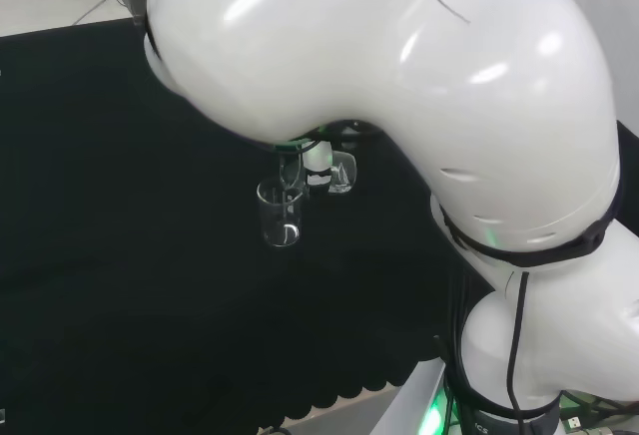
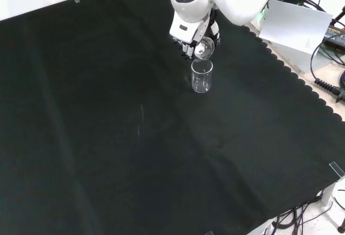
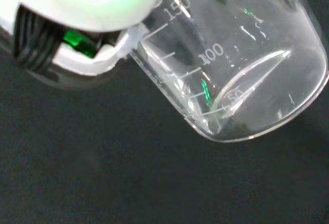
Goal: Pour the water from the handheld beaker into the one on the table.
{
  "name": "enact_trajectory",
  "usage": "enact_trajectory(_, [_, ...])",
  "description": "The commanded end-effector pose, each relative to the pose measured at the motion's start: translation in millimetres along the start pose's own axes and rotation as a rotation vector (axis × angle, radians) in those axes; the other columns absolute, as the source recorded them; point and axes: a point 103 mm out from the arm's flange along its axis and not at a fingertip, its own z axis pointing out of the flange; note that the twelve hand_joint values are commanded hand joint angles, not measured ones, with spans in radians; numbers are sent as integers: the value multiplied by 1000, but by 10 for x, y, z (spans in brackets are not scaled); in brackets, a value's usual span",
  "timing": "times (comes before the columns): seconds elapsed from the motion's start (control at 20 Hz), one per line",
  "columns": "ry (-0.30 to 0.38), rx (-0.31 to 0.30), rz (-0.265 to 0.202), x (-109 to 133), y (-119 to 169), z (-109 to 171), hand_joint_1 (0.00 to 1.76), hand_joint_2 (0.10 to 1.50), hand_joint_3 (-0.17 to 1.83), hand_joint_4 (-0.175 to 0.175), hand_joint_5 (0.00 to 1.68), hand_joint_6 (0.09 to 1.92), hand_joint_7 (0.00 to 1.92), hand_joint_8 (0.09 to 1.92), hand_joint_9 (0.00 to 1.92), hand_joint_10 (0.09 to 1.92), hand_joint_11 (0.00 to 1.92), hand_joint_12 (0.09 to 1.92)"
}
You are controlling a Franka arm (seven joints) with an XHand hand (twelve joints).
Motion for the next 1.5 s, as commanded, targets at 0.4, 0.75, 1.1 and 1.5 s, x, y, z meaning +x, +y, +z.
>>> enact_trajectory(0.4, [-74,68,38,27,73,-65,1337,502,787,-175,1523,217,1612,111,1850,87,1567,615])
enact_trajectory(0.75, [-105,74,47,30,81,-96,1337,502,788,-175,1522,220,1611,113,1850,87,1566,620])
enact_trajectory(1.1, [-150,102,58,38,115,-123,1336,502,788,-175,1520,224,1610,115,1849,87,1565,625])
enact_trajectory(1.5, [-173,133,77,47,139,-146,1336,502,788,-175,1518,228,1609,118,1849,87,1564,629])
